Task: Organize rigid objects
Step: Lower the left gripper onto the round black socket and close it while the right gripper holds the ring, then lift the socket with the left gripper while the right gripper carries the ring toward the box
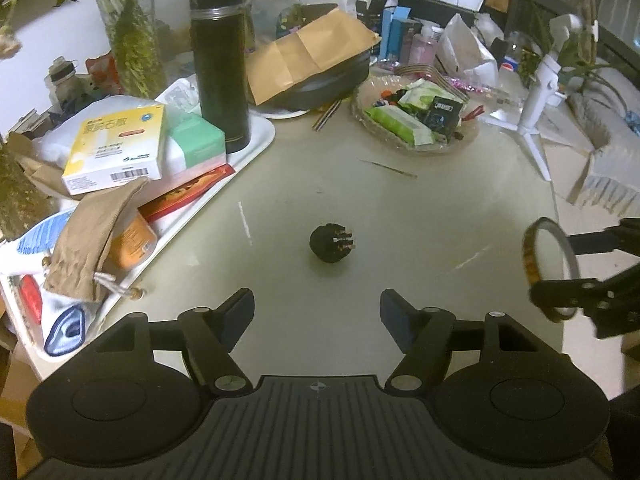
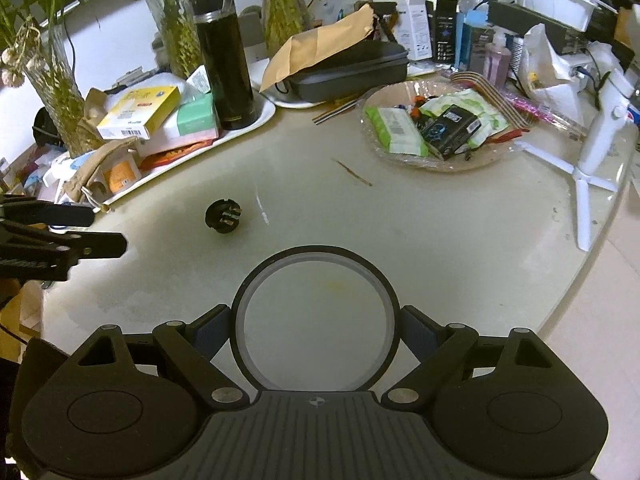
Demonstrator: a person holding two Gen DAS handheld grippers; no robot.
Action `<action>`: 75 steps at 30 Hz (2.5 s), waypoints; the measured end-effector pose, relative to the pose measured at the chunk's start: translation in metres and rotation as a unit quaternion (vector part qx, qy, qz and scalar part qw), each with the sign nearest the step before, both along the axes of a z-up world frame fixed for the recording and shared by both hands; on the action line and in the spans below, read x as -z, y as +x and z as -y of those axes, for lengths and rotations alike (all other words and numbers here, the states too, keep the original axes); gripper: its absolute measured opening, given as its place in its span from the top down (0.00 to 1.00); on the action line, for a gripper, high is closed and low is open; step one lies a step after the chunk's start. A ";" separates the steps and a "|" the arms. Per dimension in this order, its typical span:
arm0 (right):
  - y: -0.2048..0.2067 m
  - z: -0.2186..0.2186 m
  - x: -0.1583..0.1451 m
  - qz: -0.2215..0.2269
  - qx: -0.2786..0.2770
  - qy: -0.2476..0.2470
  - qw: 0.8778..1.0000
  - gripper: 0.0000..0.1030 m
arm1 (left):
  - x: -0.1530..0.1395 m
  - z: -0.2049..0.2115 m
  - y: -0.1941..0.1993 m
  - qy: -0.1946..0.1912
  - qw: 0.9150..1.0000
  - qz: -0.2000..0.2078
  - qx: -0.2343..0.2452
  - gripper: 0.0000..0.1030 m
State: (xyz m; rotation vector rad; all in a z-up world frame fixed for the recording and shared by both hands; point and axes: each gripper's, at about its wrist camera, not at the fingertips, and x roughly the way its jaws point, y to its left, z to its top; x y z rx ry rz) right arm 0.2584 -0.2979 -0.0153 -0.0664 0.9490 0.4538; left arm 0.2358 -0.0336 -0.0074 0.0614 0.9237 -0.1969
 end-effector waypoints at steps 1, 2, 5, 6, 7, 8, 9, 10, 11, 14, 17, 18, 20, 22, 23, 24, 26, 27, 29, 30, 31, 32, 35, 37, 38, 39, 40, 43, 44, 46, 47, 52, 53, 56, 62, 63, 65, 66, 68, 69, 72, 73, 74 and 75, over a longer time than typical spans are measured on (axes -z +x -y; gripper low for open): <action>-0.001 0.003 -0.001 0.001 0.001 0.001 1.000 0.12 | 0.001 0.001 0.002 0.002 1.000 -0.001 0.001 0.33; -0.002 0.005 -0.001 0.002 0.004 0.002 1.000 0.12 | 0.003 0.002 0.005 0.003 1.000 -0.003 0.002 0.33; -0.006 0.014 0.000 0.002 0.012 0.009 1.000 0.12 | 0.006 0.004 0.013 0.009 1.000 -0.005 0.003 0.33; -0.007 0.016 0.000 0.002 0.014 0.010 1.000 0.12 | 0.008 0.004 0.016 0.010 1.000 -0.005 0.003 0.33; -0.008 0.018 0.001 0.003 0.016 0.010 1.000 0.12 | 0.009 0.005 0.019 0.010 1.000 -0.006 0.004 0.33; -0.010 0.020 0.001 0.004 0.017 0.011 1.000 0.12 | 0.010 0.005 0.021 0.011 1.000 -0.006 0.004 0.33; -0.011 0.022 0.001 0.005 0.019 0.013 1.000 0.12 | 0.012 0.006 0.024 0.010 1.000 -0.007 0.005 0.33; -0.012 0.024 0.001 0.005 0.022 0.015 1.000 0.12 | 0.013 0.006 0.026 0.010 1.000 -0.007 0.005 0.32; -0.013 0.026 0.001 0.005 0.025 0.019 0.999 0.12 | 0.013 0.007 0.028 0.010 1.000 -0.007 0.005 0.31; -0.017 0.031 0.001 0.008 0.032 0.028 0.999 0.12 | 0.016 0.009 0.035 0.011 1.000 -0.006 0.005 0.27; -0.021 0.036 0.003 0.013 0.038 0.034 0.999 0.12 | 0.019 0.011 0.041 0.012 1.000 -0.006 0.008 0.25; -0.022 0.037 0.004 0.013 0.041 0.035 0.998 0.12 | 0.020 0.013 0.043 0.013 1.000 -0.007 0.009 0.25; -0.024 0.041 0.007 0.013 0.047 0.040 0.998 0.12 | 0.023 0.015 0.048 0.015 1.000 -0.010 0.011 0.25; -0.026 0.043 0.009 0.015 0.049 0.040 0.998 0.12 | 0.026 0.017 0.052 0.017 1.000 -0.011 0.012 0.25; -0.026 0.044 0.011 0.016 0.049 0.038 0.998 0.12 | 0.027 0.017 0.053 0.017 1.000 -0.012 0.013 0.25; -0.027 0.044 0.012 0.018 0.050 0.037 0.998 0.12 | 0.028 0.018 0.056 0.018 1.000 -0.013 0.013 0.25; -0.027 0.045 0.012 0.018 0.053 0.040 0.998 0.12 | 0.030 0.020 0.060 0.019 1.000 -0.014 0.013 0.25; -0.027 0.046 0.012 0.021 0.054 0.043 0.997 0.12 | 0.031 0.021 0.062 0.019 1.000 -0.014 0.013 0.25; -0.027 0.047 0.011 0.023 0.057 0.048 0.997 0.12 | 0.033 0.022 0.065 0.019 1.000 -0.015 0.013 0.25; -0.027 0.047 0.012 0.023 0.059 0.050 0.997 0.12 | 0.035 0.023 0.069 0.020 1.000 -0.016 0.014 0.25; -0.027 0.047 0.012 0.022 0.060 0.051 0.997 0.12 | 0.038 0.025 0.072 0.023 0.999 -0.017 0.015 0.25; -0.026 0.048 0.012 0.020 0.060 0.053 0.997 0.12 | 0.040 0.026 0.076 0.025 0.999 -0.019 0.016 0.25; -0.025 0.050 0.013 0.015 0.062 0.060 0.996 0.12 | 0.049 0.030 0.085 0.031 0.999 -0.028 0.021 0.25; -0.025 0.051 0.013 0.013 0.064 0.062 0.996 0.12 | 0.054 0.032 0.089 0.034 0.999 -0.032 0.022 0.25; -0.024 0.052 0.013 0.011 0.064 0.064 0.996 0.12 | 0.056 0.033 0.091 0.036 0.999 -0.034 0.021 0.25; -0.024 0.052 0.014 0.011 0.064 0.065 0.996 0.12 | 0.058 0.034 0.092 0.037 0.998 -0.035 0.021 0.25; -0.024 0.052 0.014 0.010 0.064 0.065 0.996 0.12 | 0.060 0.034 0.094 0.036 0.998 -0.036 0.022 0.25; -0.024 0.051 0.014 0.009 0.061 0.063 0.996 0.12 | 0.065 0.036 0.099 0.037 0.998 -0.042 0.021 0.25; -0.025 0.050 0.014 0.010 0.060 0.062 0.996 0.12 | 0.067 0.036 0.100 0.038 0.998 -0.044 0.020 0.25; -0.024 0.051 0.014 0.009 0.060 0.062 0.996 0.12 | 0.069 0.037 0.101 0.037 0.998 -0.044 0.017 0.25; -0.024 0.050 0.015 0.008 0.061 0.062 0.996 0.12 | 0.069 0.037 0.102 0.038 0.998 -0.044 0.015 0.25; -0.024 0.049 0.015 0.009 0.060 0.060 0.996 0.12 | 0.069 0.035 0.104 0.035 0.998 -0.050 -0.015 0.27; -0.025 0.049 0.015 0.009 0.060 0.060 0.996 0.12 | 0.069 0.034 0.105 0.033 0.998 -0.053 -0.023 0.30; -0.025 0.049 0.015 0.009 0.060 0.060 0.996 0.12 | 0.069 0.034 0.108 0.026 0.997 -0.066 -0.039 0.40; -0.025 0.049 0.014 0.008 0.060 0.059 0.996 0.12 | 0.071 0.036 0.111 0.009 0.996 -0.077 -0.051 0.58; -0.026 0.049 0.015 0.008 0.060 0.059 0.996 0.12 | 0.071 0.036 0.110 0.007 0.996 -0.077 -0.050 0.58; -0.026 0.050 0.015 0.009 0.060 0.058 0.996 0.12 | 0.069 0.036 0.108 0.007 0.996 -0.073 -0.047 0.59; -0.026 0.050 0.015 0.009 0.060 0.056 0.997 0.12 | 0.067 0.035 0.106 0.007 0.996 -0.071 -0.046 0.59; -0.026 0.049 0.015 0.011 0.060 0.055 0.997 0.12 | 0.062 0.034 0.103 0.005 0.997 -0.065 -0.043 0.58; -0.026 0.049 0.015 0.012 0.059 0.054 0.997 0.12 | 0.059 0.033 0.101 0.002 0.997 -0.061 -0.041 0.58; -0.027 0.046 0.014 0.014 0.056 0.049 0.997 0.12 | 0.050 0.032 0.095 -0.002 0.998 -0.046 -0.031 0.59; -0.027 0.045 0.014 0.015 0.055 0.047 0.997 0.12 | 0.047 0.031 0.092 -0.002 0.999 -0.040 -0.027 0.59; -0.028 0.045 0.014 0.016 0.054 0.046 0.997 0.12 | 0.044 0.030 0.089 -0.001 0.999 -0.034 -0.024 0.59; -0.028 0.044 0.013 0.017 0.053 0.045 0.997 0.12 | 0.041 0.030 0.087 -0.001 0.999 -0.028 -0.022 0.59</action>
